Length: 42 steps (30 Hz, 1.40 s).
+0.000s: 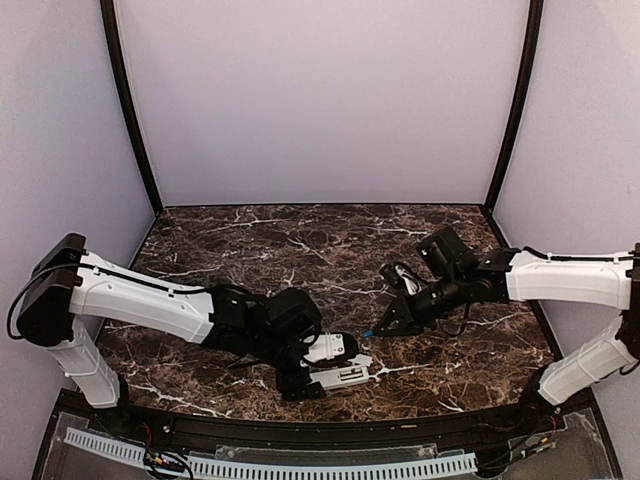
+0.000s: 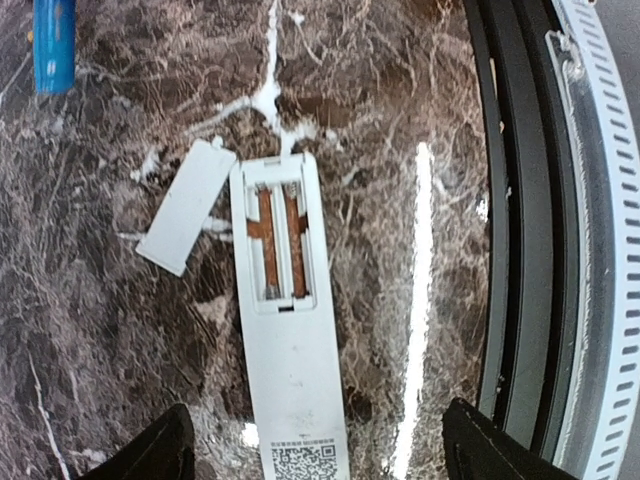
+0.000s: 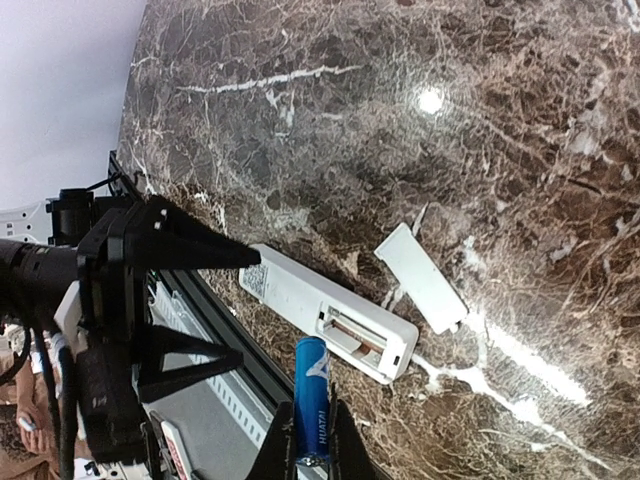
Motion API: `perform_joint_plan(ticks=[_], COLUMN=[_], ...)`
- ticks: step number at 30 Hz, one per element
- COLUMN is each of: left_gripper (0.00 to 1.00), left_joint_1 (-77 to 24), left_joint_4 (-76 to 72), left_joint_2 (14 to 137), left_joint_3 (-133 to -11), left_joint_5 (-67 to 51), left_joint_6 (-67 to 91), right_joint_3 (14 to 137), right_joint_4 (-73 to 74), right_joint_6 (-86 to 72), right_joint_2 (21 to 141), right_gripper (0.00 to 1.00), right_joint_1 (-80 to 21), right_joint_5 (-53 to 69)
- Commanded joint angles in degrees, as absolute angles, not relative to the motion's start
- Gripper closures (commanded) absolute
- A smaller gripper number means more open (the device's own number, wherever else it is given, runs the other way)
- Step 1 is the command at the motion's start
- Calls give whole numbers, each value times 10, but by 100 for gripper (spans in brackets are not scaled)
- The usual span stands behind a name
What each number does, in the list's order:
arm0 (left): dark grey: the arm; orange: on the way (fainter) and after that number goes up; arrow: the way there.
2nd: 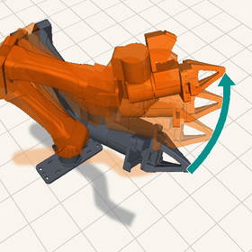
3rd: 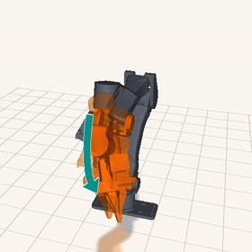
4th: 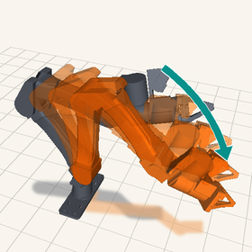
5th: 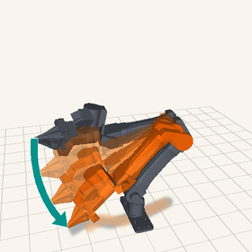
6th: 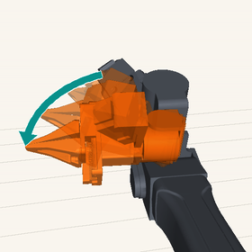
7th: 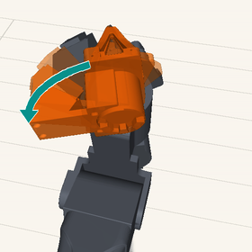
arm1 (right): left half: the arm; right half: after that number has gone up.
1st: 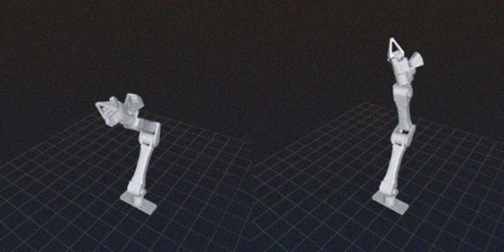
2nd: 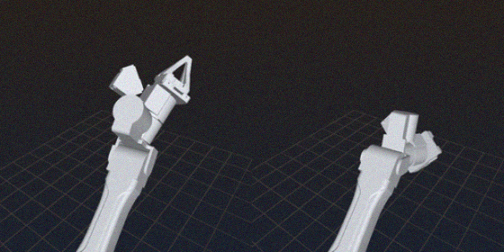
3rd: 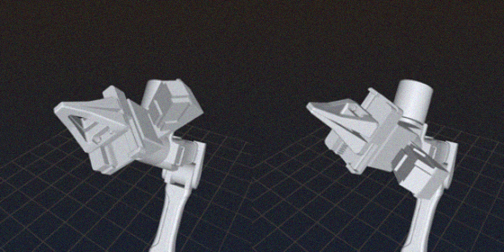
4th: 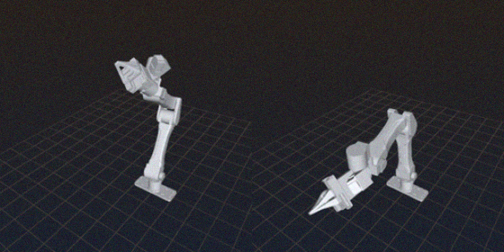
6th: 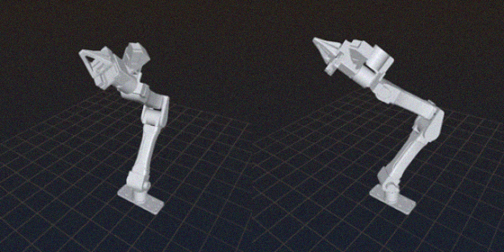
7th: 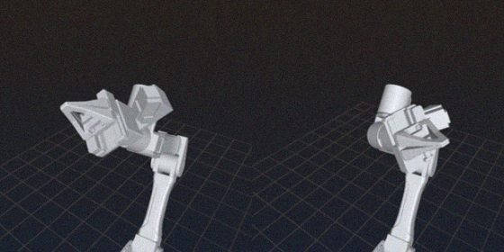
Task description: Load the batteries into the remote control
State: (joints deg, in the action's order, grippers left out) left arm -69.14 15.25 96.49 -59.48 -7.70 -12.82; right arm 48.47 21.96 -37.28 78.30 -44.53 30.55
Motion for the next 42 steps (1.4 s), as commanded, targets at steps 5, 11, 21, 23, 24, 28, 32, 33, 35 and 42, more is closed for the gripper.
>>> perform_joint_plan(ticks=[5, 11, 21, 23, 24, 28, 32, 33, 35, 42], left_gripper=[18, 26, 45, 48, 50, 56, 61, 62, 66, 72], left_joint_1=[-684, -682, -682, -682, -682, -682, -682, -682, -682, -682], left_joint_4=[112, 108, 103, 99, 96, 92, 90, 91, 90, 96], left_joint_2=[951, 966, 981, 983, 985, 993, 995, 996, 998, 1006], left_joint_3=[-523, -510, -508, -508, -509, -511, -511, -511, -510, -517], left_joint_5=[-12, -11, -45, -50, -55, -66, -75, -76, -78, -84], left_joint_6=[-129, -140, -148, -144, -143, -132, -124, -122, -122, -113], right_joint_3=[456, 441, 433, 428, 426, 423, 422, 421, 420, 420], right_joint_4=[170, 139, 137, 129, 126, 117, 109, 106, 98, 80], right_joint_6=[-406, -431, -442, -446, -449, -453, -458, -458, -463, -473], right_joint_2=[800, 816, 815, 818, 822, 833, 839, 842, 850, 869], right_gripper=[100, 100, 100, 100, 100, 100, 100, 100, 100, 100], right_joint_1=[-467, -480, -484, -486, -487, -491, -494, -494, -495, -503], right_joint_5=[338, 340, 331, 335, 336, 341, 346, 348, 349, 355])
